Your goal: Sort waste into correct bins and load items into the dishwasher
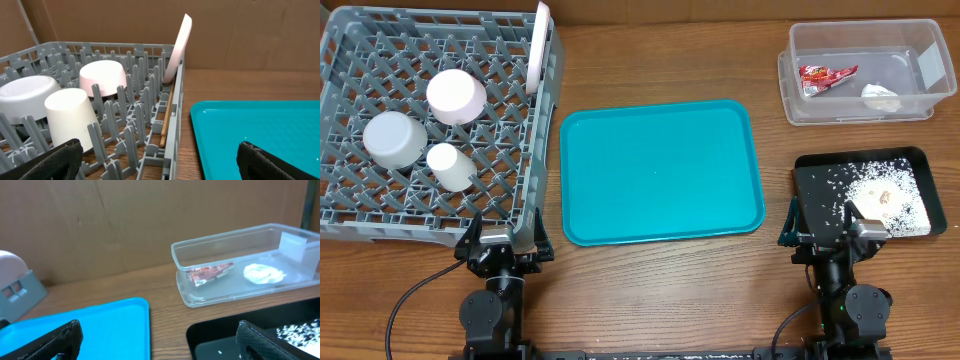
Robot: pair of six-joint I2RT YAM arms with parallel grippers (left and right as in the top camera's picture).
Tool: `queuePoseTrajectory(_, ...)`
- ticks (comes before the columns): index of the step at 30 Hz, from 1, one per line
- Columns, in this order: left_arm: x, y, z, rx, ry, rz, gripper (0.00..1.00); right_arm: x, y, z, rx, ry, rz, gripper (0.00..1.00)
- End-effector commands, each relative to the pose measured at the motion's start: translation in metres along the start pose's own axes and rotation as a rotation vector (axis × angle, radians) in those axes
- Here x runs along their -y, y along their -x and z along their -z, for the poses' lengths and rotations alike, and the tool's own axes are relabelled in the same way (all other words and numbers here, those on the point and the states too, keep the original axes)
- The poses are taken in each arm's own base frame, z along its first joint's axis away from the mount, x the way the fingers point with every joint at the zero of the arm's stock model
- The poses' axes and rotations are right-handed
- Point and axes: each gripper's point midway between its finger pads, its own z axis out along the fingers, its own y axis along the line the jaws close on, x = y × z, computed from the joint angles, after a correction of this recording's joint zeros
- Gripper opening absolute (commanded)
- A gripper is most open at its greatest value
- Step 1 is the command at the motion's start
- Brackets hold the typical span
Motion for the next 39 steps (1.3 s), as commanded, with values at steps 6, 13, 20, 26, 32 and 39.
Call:
queuePoseTrajectory(6,-0.0029,0.0012,0.0004,0.01,0.015,0.017,1.0,-0.0007,-0.0016,0.0001,0.004,0.004,0.073,1.0)
queuePoseTrajectory(13,-0.0029,0.0012,0.0004,0.01,0.015,0.017,1.0,-0.0016,-0.002,0.0001,0.003,0.009,0.211,1.0)
queuePoseTrajectory(20,-0.0029,0.0012,0.0004,0.01,0.015,0.017,1.0,-0.0028,-0.0022,0.0001,0.003,0.016,0.21,1.0)
queuePoseTrajectory(26,-0.0029,0.0012,0.0004,0.01,0.015,0.017,1.0,-0.004,-0.0024,0.0001,0.002,0.023,0.207,1.0)
queuePoseTrajectory(32,-0.0029,0.0012,0.0004,0.01,0.015,0.017,1.0,-0.004,-0.0024,0.0001,0.002,0.023,0.207,1.0)
queuePoseTrajectory(39,-0.0029,0.0012,0.0004,0.01,0.015,0.017,1.0,-0.004,-0.0024,0.0001,0.002,0.023,0.207,1.0)
